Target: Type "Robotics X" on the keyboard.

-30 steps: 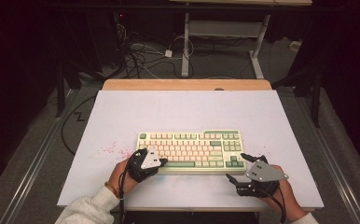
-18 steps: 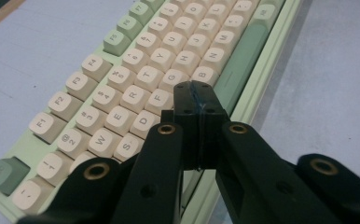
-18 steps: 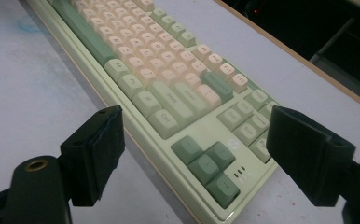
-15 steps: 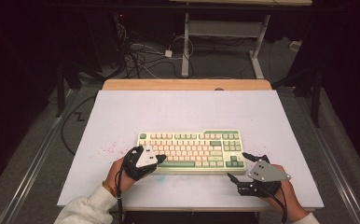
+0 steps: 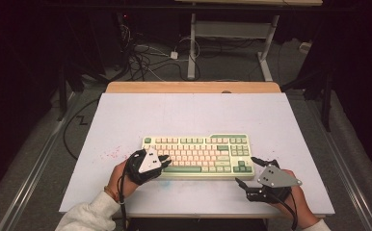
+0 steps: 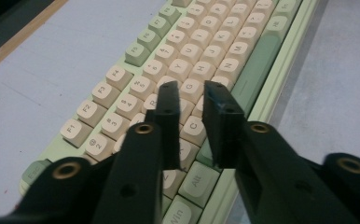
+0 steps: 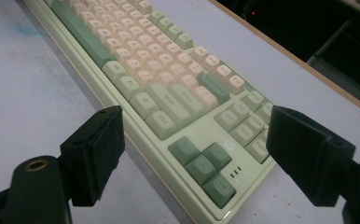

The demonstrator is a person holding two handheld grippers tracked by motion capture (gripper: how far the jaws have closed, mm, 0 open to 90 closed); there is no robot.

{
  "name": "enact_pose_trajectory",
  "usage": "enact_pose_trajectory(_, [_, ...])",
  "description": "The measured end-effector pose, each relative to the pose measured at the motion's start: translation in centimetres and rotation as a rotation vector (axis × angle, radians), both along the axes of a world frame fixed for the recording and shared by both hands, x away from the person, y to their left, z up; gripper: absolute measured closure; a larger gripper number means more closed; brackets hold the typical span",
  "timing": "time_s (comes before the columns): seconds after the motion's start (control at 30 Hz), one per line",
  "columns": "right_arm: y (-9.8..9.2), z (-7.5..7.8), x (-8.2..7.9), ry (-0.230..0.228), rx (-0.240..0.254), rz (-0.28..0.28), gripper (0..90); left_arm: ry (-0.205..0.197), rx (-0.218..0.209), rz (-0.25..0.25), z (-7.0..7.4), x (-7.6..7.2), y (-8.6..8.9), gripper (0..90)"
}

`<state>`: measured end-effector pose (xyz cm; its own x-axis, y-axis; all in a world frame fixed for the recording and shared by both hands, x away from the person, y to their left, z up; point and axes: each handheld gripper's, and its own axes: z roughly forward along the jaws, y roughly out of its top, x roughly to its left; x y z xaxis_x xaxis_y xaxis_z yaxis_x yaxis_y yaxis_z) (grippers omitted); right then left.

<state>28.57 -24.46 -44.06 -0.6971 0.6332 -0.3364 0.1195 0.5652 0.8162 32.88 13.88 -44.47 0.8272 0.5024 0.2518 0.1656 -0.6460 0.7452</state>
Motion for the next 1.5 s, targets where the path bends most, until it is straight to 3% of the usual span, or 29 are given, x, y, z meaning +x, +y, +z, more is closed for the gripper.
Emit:
enact_pose_trajectory(0.23, [0.0,0.0,0.0,-0.001,0.002,-0.001,20.1,-0.016,0.002,0.029,0.1,0.1,0.0,41.1])
enact_pose_trajectory(0.4, [-0.1,0.1,0.0,-0.002,0.004,-0.001,20.1,-0.048,-0.01,0.057,0.1,-0.1,0.0,24.9])
enact_pose_trajectory(0.5, [-0.1,0.1,0.0,-0.002,0.003,-0.003,20.1,-0.051,-0.015,0.059,0.1,-0.1,0.0,20.5])
enact_pose_trajectory(1.2, [-0.2,0.3,0.1,-0.007,0.006,-0.008,20.5,-0.065,-0.008,0.058,0.2,-0.3,0.6,17.9])
enact_pose_trajectory(1.5, [-0.3,0.7,0.7,-0.002,0.02,-0.011,28.5,-0.065,0.0,0.085,0.0,-0.5,1.9,18.0])
